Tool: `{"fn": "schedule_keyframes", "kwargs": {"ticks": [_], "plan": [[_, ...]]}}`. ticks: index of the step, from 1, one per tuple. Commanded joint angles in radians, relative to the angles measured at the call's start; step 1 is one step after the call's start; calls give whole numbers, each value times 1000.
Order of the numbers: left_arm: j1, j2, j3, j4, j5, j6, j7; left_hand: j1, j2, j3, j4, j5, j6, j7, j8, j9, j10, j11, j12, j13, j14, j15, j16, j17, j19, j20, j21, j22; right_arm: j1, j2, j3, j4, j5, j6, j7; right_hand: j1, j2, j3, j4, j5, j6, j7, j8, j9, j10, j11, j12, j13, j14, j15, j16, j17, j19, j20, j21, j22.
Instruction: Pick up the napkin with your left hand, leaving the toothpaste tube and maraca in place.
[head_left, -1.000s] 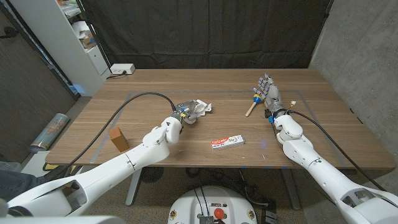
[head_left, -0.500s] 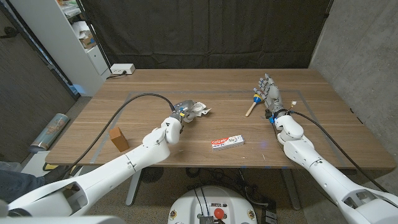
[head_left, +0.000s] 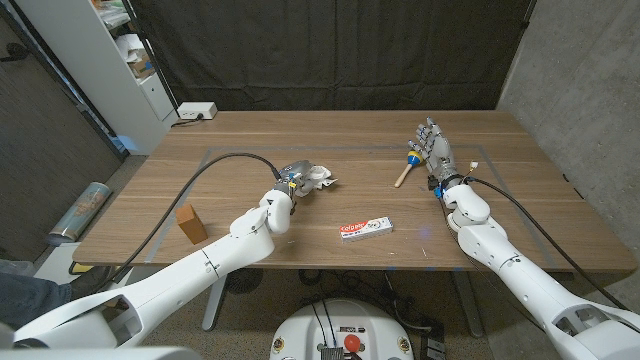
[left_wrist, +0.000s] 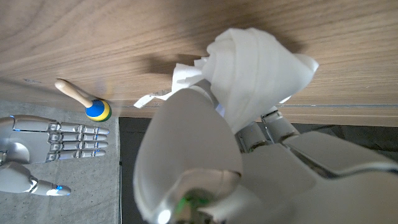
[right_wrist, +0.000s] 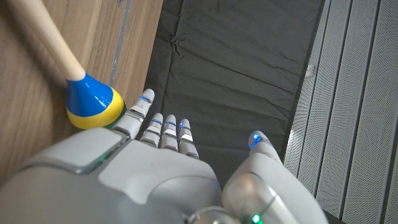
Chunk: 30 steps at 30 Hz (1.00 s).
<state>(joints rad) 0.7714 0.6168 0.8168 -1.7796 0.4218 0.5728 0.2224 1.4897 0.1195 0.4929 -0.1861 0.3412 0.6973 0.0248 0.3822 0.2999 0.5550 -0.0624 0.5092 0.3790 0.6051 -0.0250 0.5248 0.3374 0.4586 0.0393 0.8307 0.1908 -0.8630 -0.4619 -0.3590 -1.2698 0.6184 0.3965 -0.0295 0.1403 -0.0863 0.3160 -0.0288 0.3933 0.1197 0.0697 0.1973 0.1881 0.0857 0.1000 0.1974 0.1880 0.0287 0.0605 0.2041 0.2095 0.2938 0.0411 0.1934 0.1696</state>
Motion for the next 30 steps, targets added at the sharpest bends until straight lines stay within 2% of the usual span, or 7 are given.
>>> {"fn": "schedule_keyframes", "kwargs": {"ticks": [1, 11, 23, 26, 28, 30], "plan": [[-6, 7, -9, -17, -6, -6, 24, 15, 3, 2, 7, 11, 5, 3, 6, 8, 3, 2, 7, 10, 166, -96, 44, 181, 320, -104, 12, 50, 0, -5, 1, -5, 0, -3, 2, -1, 1, -2, 1, 5, 9, 2, 4, 4, 2, 4, 4, 5, 7, 2, 8, 1, 13, 0, 1, 2], [-9, 6, -28, -22, -19, -7, 38, 10, 3, -1, 12, 13, -2, 3, 6, 21, -4, 2, 4, 30, 162, -91, 42, 195, 303, -94, 33, 44, -4, -5, 3, -13, -3, -3, -7, -1, 1, -3, 1, 5, 9, 3, 4, 4, 5, 3, 4, 5, 8, 3, 8, 1, 13, 0, 0, 2], [-9, 20, -53, -21, -65, -68, 32, 5, 2, -3, 14, 15, -2, 3, 7, 30, -6, 4, 3, 43, 160, -88, 39, 204, 299, -95, 52, 39, -5, -5, 4, -17, -7, -1, -13, 0, 2, -4, 0, 6, 10, 2, 4, 4, 5, 2, 4, 5, 8, 2, 7, 1, 14, -1, 0, 2], [-7, 27, -67, -13, -95, -112, 24, 4, 2, -3, 14, 15, -2, 3, 7, 33, -6, 2, 3, 47, 159, -88, 39, 207, 295, -96, 57, 37, -7, -7, 4, -21, -8, -3, -16, 0, 2, -4, 0, 6, 10, 2, 3, 4, 5, 4, 4, 5, 8, 2, 7, 1, 14, -1, 0, 2], [-10, 26, -52, -12, -58, -102, 47, 2, 1, -4, 15, 15, -2, 3, 7, 34, -6, 3, 3, 48, 160, -88, 39, 208, 296, -97, 59, 37, -9, -8, 5, -25, -7, -4, -17, 0, 2, -5, 0, 6, 10, 3, 3, 4, 5, 3, 4, 5, 8, 3, 7, 1, 13, 0, 0, 2], [-9, 29, -59, -14, -72, -111, 37, -2, 1, -6, 17, 15, -3, 2, 7, 37, -5, 3, 3, 53, 159, -89, 39, 211, 286, -95, 62, 36, -12, -10, 6, -28, -6, -4, -17, 0, 3, -5, 0, 6, 10, 2, 3, 4, 5, 3, 4, 5, 8, 3, 7, 1, 13, 0, 0, 2]]}}
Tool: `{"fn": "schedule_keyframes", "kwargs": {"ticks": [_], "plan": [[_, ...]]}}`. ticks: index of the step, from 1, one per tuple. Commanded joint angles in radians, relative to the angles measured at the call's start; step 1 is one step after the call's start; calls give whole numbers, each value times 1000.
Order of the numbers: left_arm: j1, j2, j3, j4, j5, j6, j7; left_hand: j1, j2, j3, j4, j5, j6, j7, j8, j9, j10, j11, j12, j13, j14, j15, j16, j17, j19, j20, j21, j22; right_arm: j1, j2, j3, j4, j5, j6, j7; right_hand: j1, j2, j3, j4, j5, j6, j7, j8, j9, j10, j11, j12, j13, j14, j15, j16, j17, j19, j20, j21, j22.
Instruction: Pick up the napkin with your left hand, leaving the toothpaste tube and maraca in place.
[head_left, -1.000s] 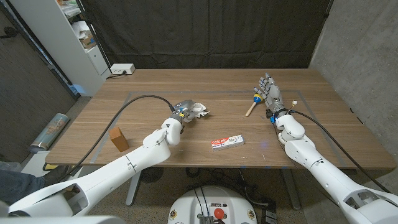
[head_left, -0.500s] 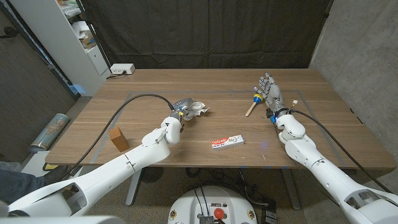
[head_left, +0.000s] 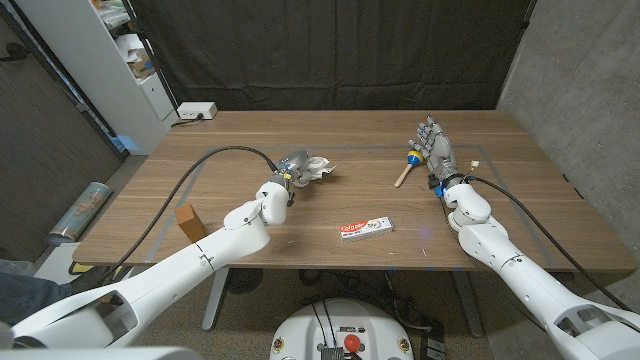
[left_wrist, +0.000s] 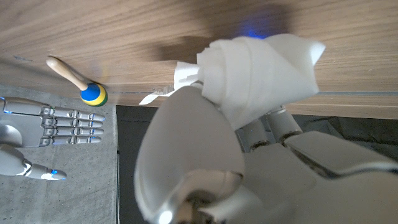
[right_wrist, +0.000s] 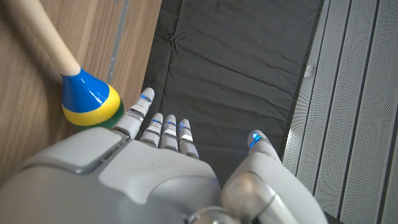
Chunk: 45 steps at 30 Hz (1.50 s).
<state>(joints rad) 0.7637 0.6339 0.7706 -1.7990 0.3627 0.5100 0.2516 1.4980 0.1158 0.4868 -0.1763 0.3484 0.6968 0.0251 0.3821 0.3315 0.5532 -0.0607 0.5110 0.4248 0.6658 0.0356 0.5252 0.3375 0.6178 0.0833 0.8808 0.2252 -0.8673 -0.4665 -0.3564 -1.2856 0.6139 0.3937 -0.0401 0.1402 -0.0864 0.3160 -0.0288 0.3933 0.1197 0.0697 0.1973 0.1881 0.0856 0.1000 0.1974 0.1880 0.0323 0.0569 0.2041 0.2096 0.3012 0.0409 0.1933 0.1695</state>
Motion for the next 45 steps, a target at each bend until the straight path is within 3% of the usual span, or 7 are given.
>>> {"fn": "schedule_keyframes", "kwargs": {"ticks": [1, 14, 45], "plan": [[-1, 11, -14, 4, -12, -49, 10, -11, 6, 0, 8, 7, -2, 0, 7, 6, -2, 1, 1, 8, 97, -149, 37, 212, 123, -139, 13, 1, -9, -6, 4, -14, -2, -1, -8, 0, 3, -5, 0, 6, 10, 2, 3, 4, 5, 4, 4, 5, 5, 5, 7, 1, 6, 0, 0, 2], [-13, 49, -35, -3, -47, -139, -52, -21, 6, -3, 8, 6, -6, -4, 6, 16, -11, -3, -3, 26, 89, -152, 30, 222, 103, -138, 35, -5, -23, -14, 8, -36, -3, -3, -16, 0, 3, -6, -1, 6, 10, 2, 3, 4, 5, 3, 3, 5, 4, 7, 7, 2, 6, 0, 0, 2], [13, 100, -108, -139, 5, -130, -61, -40, 7, -5, 11, 1, -12, -5, -6, 18, -21, -1, -8, 53, 85, -149, 18, 237, 82, -134, 73, -16, -31, -28, 13, -77, -11, -12, -26, 1, 5, -9, -2, 7, 11, 3, 3, 4, 6, 2, 3, 5, 5, 5, 6, 2, 7, 0, -1, 2]]}}
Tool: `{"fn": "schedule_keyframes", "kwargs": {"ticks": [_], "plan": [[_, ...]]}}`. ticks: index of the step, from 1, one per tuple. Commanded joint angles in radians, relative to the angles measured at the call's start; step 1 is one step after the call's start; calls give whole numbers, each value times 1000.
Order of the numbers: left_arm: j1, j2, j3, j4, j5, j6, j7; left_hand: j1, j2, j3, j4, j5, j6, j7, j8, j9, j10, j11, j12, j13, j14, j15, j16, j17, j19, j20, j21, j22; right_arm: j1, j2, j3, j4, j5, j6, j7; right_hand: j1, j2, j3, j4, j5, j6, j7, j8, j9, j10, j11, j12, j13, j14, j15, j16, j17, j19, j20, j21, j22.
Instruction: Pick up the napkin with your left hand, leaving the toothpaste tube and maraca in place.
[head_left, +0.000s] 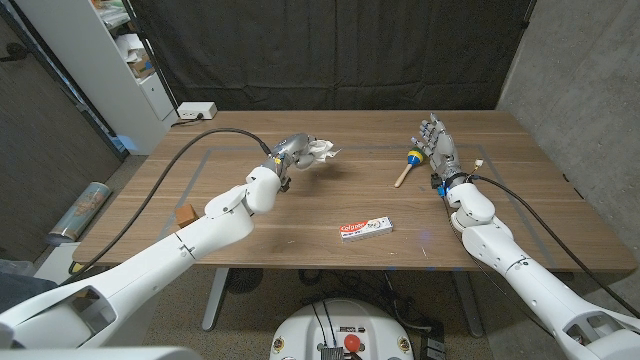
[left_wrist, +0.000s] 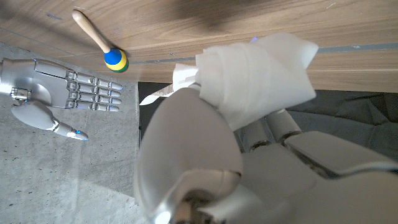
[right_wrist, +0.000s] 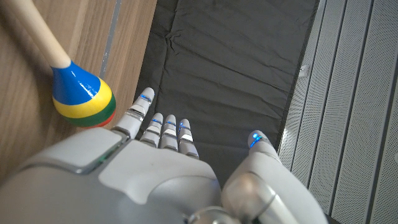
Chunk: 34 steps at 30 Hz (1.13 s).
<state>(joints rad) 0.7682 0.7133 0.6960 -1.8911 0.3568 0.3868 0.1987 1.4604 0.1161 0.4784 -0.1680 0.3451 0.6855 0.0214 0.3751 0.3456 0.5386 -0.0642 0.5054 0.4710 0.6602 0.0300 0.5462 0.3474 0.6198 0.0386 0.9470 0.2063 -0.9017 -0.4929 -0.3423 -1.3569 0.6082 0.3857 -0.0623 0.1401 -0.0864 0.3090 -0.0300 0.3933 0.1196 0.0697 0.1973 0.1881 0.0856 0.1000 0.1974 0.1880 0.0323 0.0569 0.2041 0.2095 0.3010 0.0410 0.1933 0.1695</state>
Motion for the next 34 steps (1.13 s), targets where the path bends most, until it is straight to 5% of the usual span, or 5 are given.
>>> {"fn": "schedule_keyframes", "kwargs": {"ticks": [1, 34], "plan": [[8, 21, -34, -49, 13, -7, -7, -3, 7, 3, 2, 4, 1, -1, 1, 4, -5, 1, -2, 8, 91, -143, -3, 228, 82, -89, 10, 2, 4, -2, -1, -6, -6, -5, -5, 1, 5, -2, -1, 7, 11, 3, 3, 4, 6, 3, 3, 5, 6, 5, 7, 2, 7, 0, -1, 2], [-17, 22, -65, -87, 51, -31, -33, -20, 4, 5, 1, 3, 2, -4, -8, 5, -3, 2, -5, 29, 94, -140, -13, 240, 63, -81, 42, -7, 11, -1, -1, -1, -9, -12, -11, 1, 6, -6, -2, 7, 14, 2, 3, 4, 9, 3, 3, 5, 7, 4, 7, 2, 8, 1, -1, 2]]}}
